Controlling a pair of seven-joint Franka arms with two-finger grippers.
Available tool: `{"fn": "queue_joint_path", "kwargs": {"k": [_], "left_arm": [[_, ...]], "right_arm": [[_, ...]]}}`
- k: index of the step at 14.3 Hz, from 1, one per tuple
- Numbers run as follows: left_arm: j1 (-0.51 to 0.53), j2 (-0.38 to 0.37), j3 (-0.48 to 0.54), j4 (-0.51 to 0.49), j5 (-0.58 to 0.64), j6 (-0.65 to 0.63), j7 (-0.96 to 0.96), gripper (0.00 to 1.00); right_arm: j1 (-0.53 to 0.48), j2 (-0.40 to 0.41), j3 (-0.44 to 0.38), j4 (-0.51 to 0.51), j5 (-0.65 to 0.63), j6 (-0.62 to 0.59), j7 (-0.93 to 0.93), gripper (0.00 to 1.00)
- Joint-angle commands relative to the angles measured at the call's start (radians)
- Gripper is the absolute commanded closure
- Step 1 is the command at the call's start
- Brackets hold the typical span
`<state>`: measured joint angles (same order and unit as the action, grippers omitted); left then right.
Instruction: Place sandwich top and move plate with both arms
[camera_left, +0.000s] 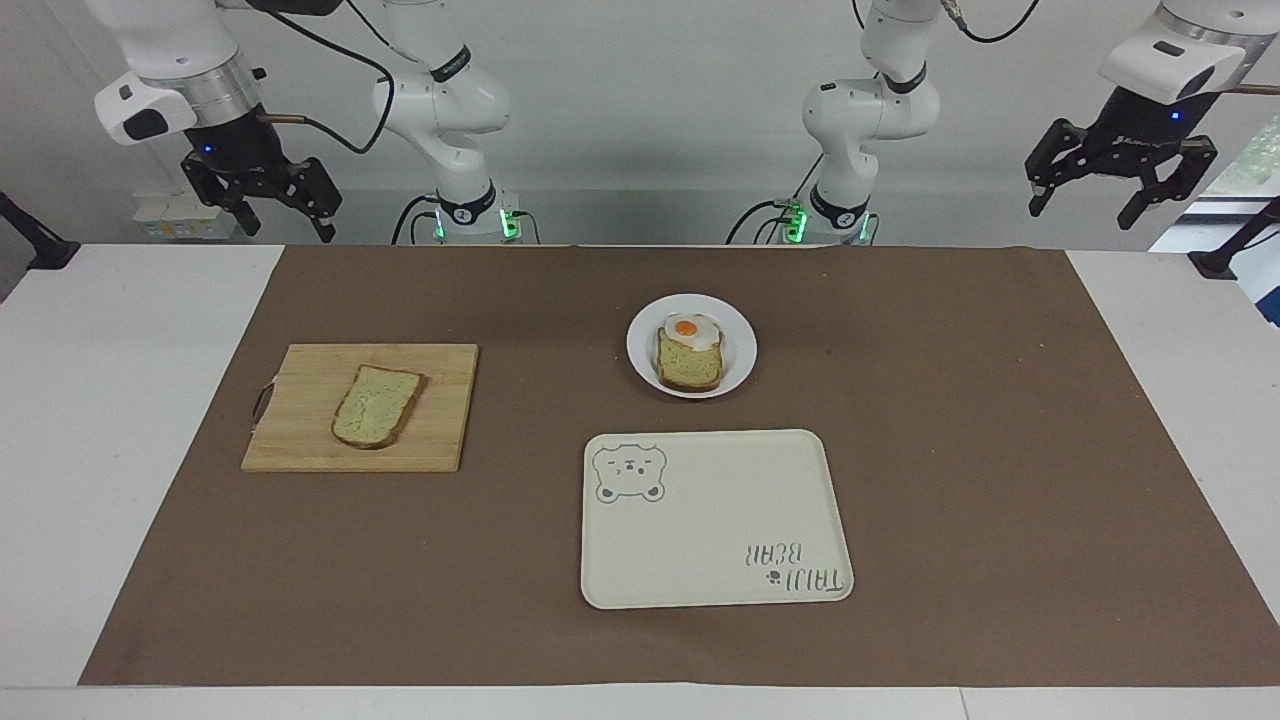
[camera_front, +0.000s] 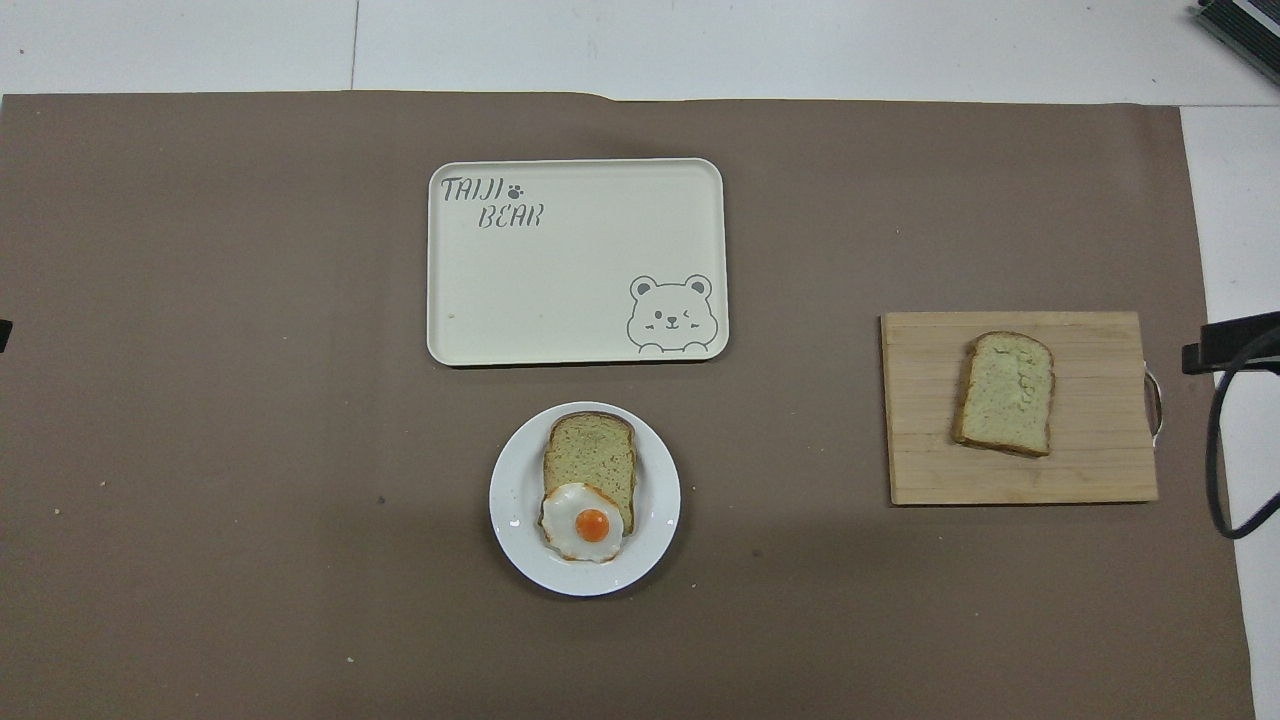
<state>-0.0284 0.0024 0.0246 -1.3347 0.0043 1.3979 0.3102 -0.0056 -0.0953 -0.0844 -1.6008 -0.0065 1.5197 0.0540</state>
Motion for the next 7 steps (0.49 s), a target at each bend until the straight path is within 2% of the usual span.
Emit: {"fn": "queue_joint_path", "kwargs": {"k": [1, 7], "left_arm": [[0.002, -0.021, 0.0, -0.023, 0.008, -0.007, 0.006, 0.0], [0.001, -0.021, 0.0, -0.023, 0.008, -0.007, 0.006, 0.0]], "right_arm": [[-0.01, -0.026, 0.002, -0.03, -0.018, -0.006, -0.013, 0.0], [-0.01, -0.027, -0.001, -0.03, -0.018, -0.013, -0.013, 0.0]]}}
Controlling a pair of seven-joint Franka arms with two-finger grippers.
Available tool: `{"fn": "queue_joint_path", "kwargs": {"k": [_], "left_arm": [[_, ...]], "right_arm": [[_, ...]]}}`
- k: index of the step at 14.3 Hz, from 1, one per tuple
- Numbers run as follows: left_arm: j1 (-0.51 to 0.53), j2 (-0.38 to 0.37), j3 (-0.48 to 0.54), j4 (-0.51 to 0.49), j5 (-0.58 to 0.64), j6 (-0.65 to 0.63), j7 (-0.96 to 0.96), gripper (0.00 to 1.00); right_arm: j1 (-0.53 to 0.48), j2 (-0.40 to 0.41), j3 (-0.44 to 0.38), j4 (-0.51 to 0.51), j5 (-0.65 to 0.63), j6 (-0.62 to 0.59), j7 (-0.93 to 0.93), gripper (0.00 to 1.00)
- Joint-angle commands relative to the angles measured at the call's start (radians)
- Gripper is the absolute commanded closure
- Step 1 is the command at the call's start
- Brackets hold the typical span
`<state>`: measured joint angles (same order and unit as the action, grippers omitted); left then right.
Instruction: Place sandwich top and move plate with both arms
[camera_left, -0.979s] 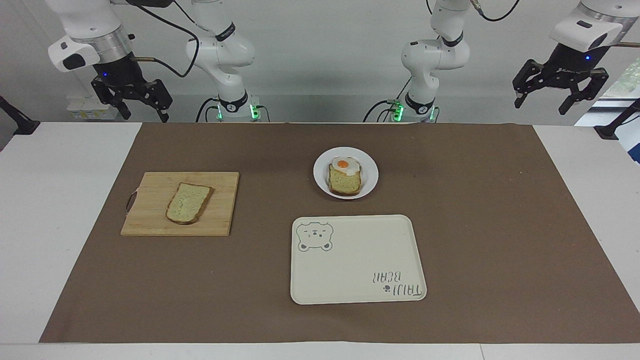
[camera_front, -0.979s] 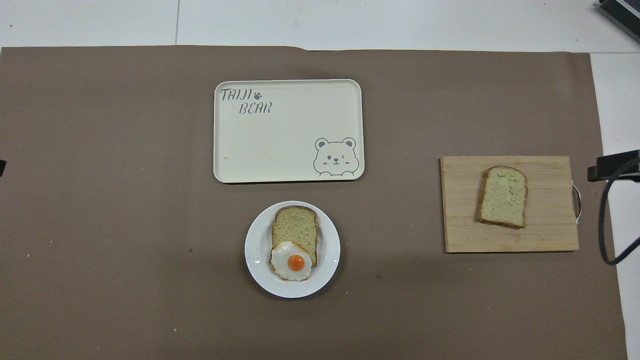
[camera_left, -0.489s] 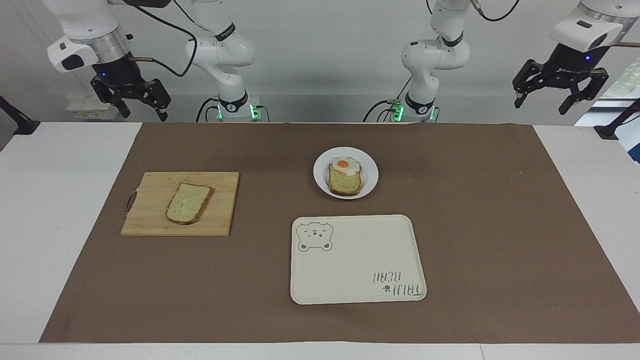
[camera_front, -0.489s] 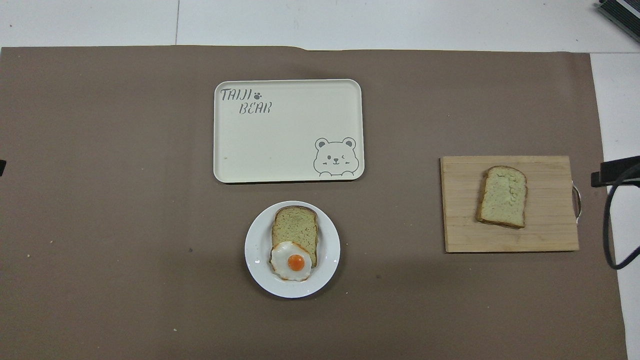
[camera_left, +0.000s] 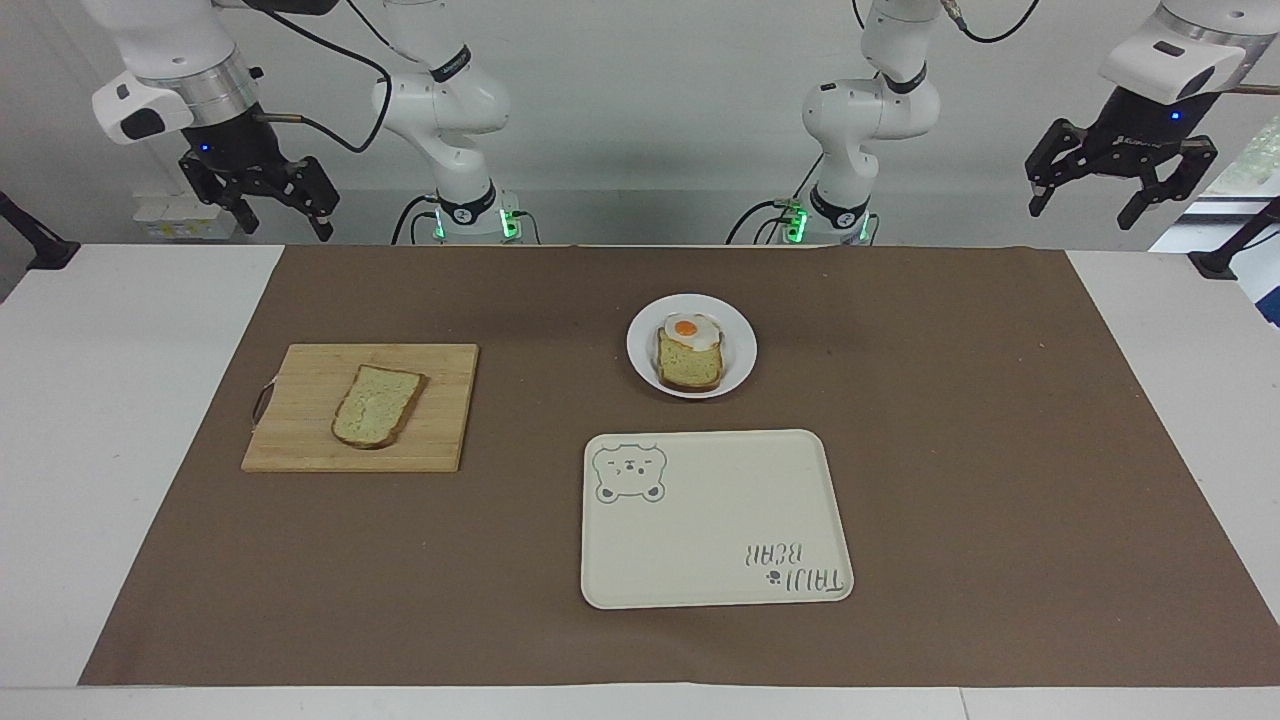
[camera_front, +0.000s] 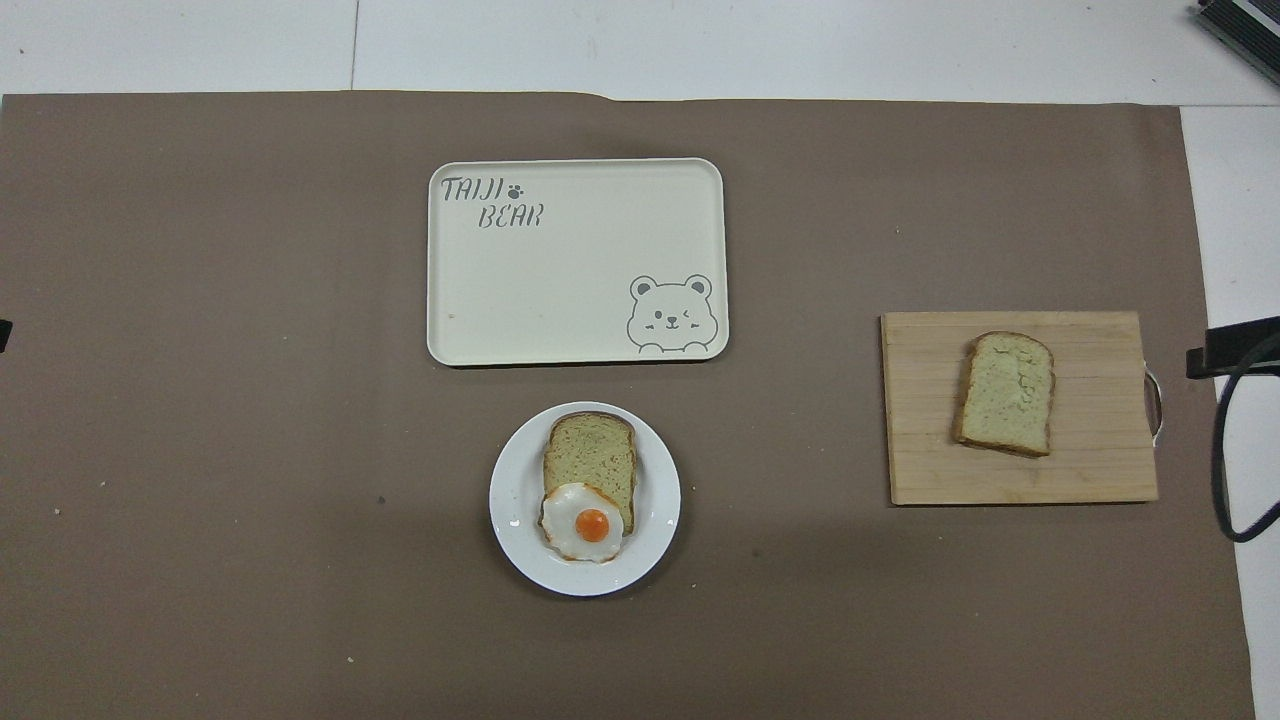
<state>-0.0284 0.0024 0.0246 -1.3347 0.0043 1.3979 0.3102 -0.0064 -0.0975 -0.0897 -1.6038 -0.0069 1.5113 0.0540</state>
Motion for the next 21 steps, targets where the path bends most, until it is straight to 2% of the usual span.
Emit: {"fn": "queue_joint_path", "kwargs": {"k": [1, 17, 21], "left_arm": [[0.002, -0.021, 0.0, -0.023, 0.008, -0.007, 0.006, 0.0], [0.001, -0.021, 0.0, -0.023, 0.008, -0.007, 0.006, 0.0], [0.001, -0.021, 0.0, -0.023, 0.008, -0.007, 0.006, 0.0]], "right_arm": [[-0.009, -0.025, 0.004, -0.027, -0.016, -0.006, -0.014, 0.0], [-0.007, -0.028, 0.005, -0.033, -0.016, -0.016, -0.013, 0.0], [-0.007, -0.034, 0.005, -0.054, -0.016, 0.02, -0.003, 0.0]]}}
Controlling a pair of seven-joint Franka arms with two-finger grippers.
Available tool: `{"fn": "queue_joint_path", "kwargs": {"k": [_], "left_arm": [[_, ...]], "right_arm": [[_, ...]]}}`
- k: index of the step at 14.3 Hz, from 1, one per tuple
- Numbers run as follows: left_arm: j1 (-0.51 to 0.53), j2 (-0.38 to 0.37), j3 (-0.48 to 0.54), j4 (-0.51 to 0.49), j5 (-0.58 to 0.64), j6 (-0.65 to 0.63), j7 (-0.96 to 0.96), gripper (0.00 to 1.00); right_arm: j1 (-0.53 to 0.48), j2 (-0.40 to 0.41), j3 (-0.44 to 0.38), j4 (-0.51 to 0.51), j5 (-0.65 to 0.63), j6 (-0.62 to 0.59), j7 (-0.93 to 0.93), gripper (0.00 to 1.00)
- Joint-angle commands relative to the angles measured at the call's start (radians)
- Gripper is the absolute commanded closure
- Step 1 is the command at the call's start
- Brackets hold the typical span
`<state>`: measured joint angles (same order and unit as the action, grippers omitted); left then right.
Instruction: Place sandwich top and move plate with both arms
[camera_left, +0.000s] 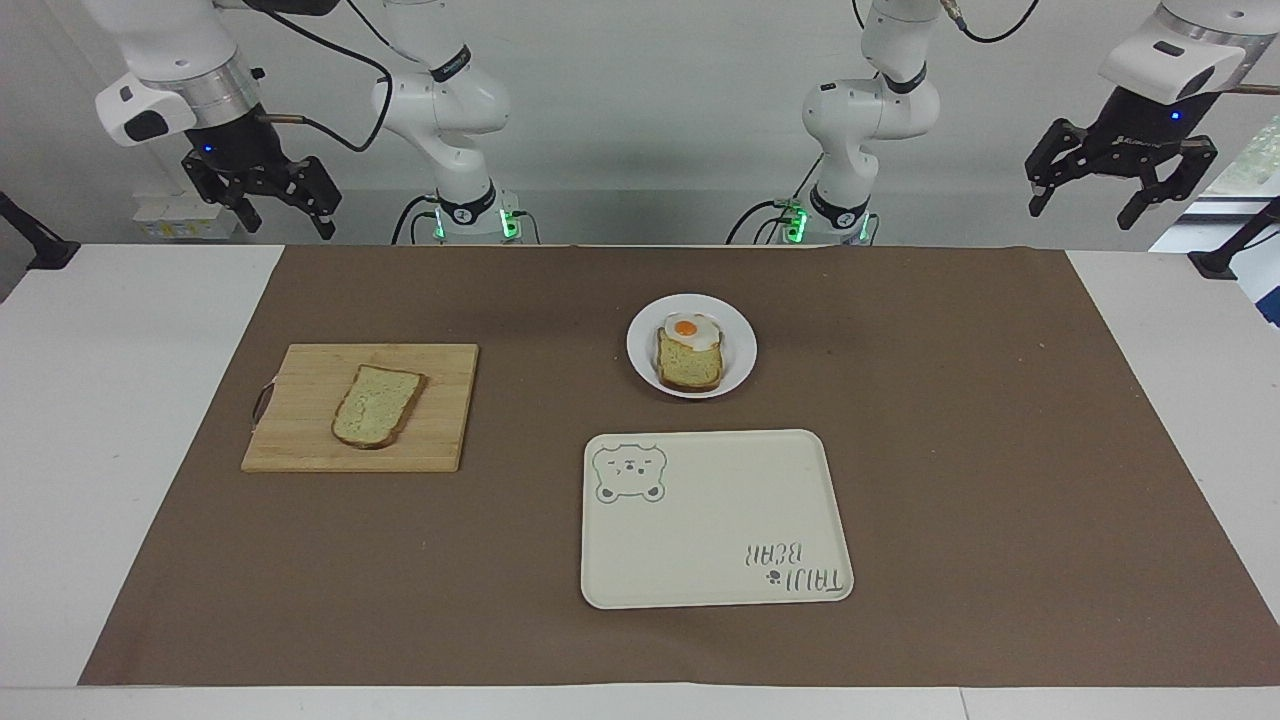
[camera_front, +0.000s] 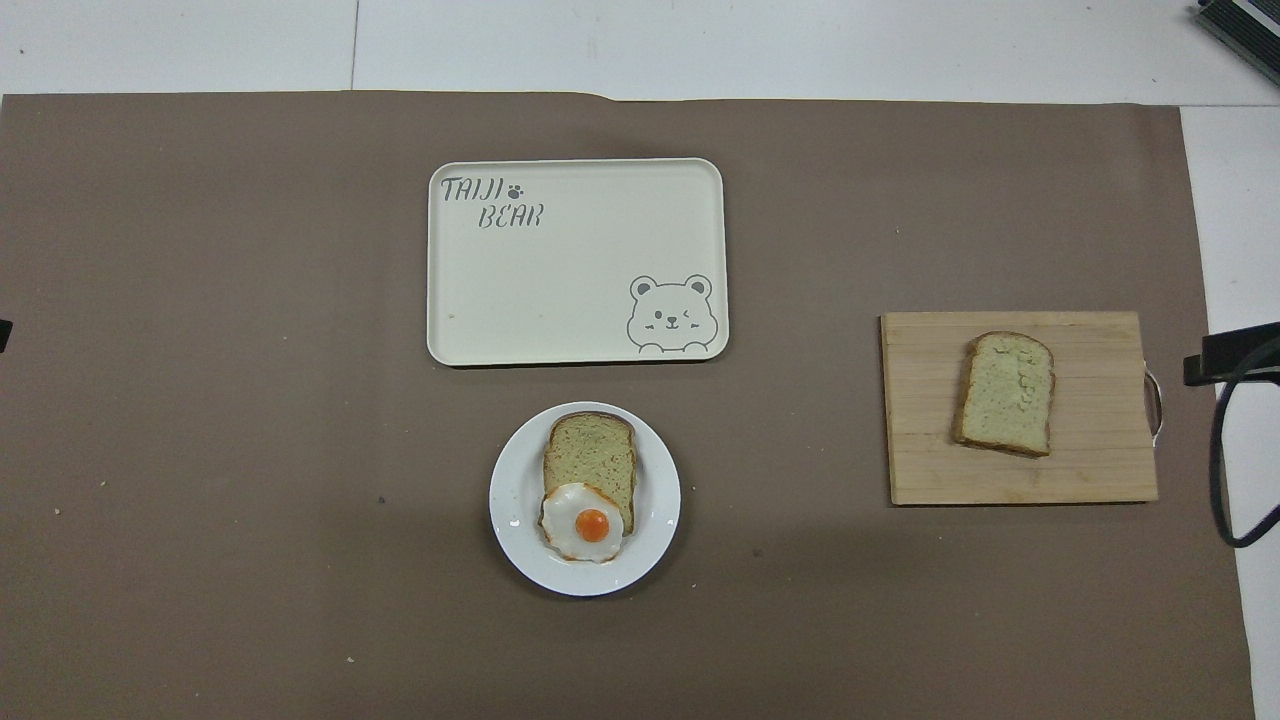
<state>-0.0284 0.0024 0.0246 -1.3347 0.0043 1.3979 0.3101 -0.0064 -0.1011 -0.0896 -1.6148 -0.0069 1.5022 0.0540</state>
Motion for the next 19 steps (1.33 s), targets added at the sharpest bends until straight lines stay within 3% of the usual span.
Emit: {"fn": "queue_joint_path", "kwargs": {"k": [1, 7, 19], "left_arm": [[0.002, -0.021, 0.0, -0.023, 0.008, -0.007, 0.006, 0.0], [0.002, -0.021, 0.0, -0.023, 0.008, -0.007, 0.006, 0.0], [0.002, -0.021, 0.0, -0.023, 0.008, -0.007, 0.006, 0.0]], "right_arm": [[-0.007, -0.031, 0.005, -0.045, -0.016, 0.027, -0.005, 0.0], [-0.009, -0.049, 0.005, -0.091, -0.015, 0.033, -0.002, 0.0], [0.008, -0.026, 0.007, -0.234, 0.005, 0.234, -0.029, 0.0]]}}
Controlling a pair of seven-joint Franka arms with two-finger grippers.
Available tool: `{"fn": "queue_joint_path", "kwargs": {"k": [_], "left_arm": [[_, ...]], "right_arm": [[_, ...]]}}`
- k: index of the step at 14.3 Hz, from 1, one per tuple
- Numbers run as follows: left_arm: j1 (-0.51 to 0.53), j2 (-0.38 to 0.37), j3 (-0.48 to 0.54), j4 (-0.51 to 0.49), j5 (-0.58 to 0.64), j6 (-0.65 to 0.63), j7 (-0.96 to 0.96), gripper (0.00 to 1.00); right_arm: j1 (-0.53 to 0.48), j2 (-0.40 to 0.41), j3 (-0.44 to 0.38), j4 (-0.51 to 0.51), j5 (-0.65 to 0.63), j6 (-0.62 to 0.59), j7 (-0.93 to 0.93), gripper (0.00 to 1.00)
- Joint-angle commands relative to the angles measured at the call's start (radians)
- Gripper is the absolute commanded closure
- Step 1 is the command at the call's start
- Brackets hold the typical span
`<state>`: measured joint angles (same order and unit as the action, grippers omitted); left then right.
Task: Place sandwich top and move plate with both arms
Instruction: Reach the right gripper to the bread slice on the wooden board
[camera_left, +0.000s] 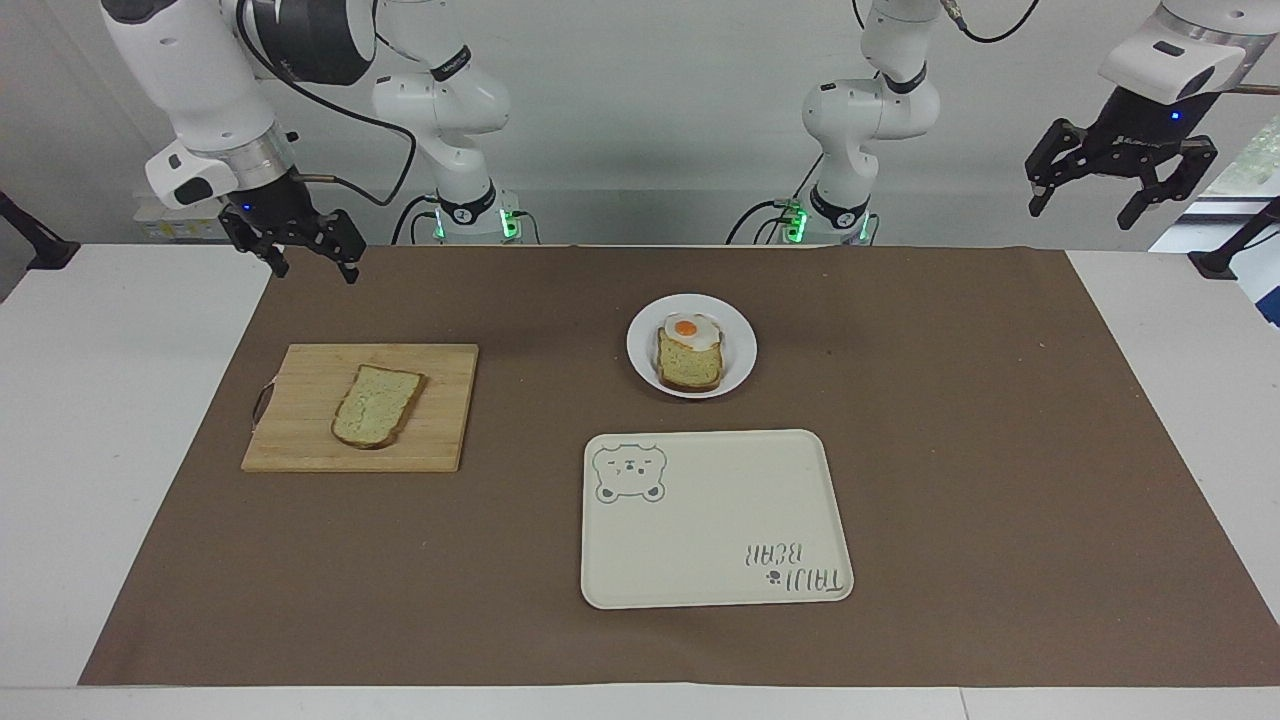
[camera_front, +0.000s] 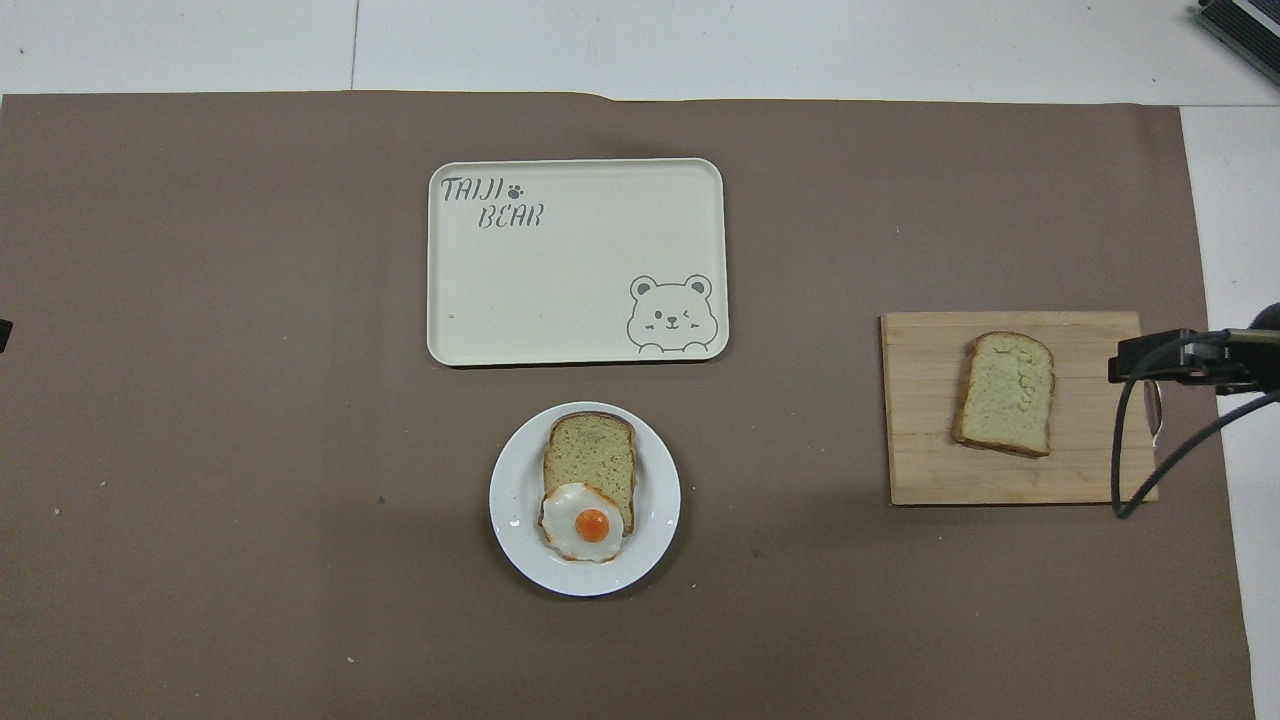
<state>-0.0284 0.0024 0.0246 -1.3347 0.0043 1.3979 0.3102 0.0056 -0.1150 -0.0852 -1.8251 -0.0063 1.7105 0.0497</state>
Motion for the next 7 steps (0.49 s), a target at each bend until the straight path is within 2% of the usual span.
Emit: {"fn": "queue_joint_path", "kwargs": {"k": [1, 7], "left_arm": [[0.001, -0.021, 0.0, -0.023, 0.008, -0.007, 0.006, 0.0], [0.001, -0.021, 0.0, -0.023, 0.008, -0.007, 0.006, 0.0]], "right_arm": [[-0.006, -0.012, 0.002, -0.025, 0.005, 0.026, -0.025, 0.0], [-0.01, -0.005, 0.002, -0.036, 0.005, 0.047, -0.051, 0.0]]}}
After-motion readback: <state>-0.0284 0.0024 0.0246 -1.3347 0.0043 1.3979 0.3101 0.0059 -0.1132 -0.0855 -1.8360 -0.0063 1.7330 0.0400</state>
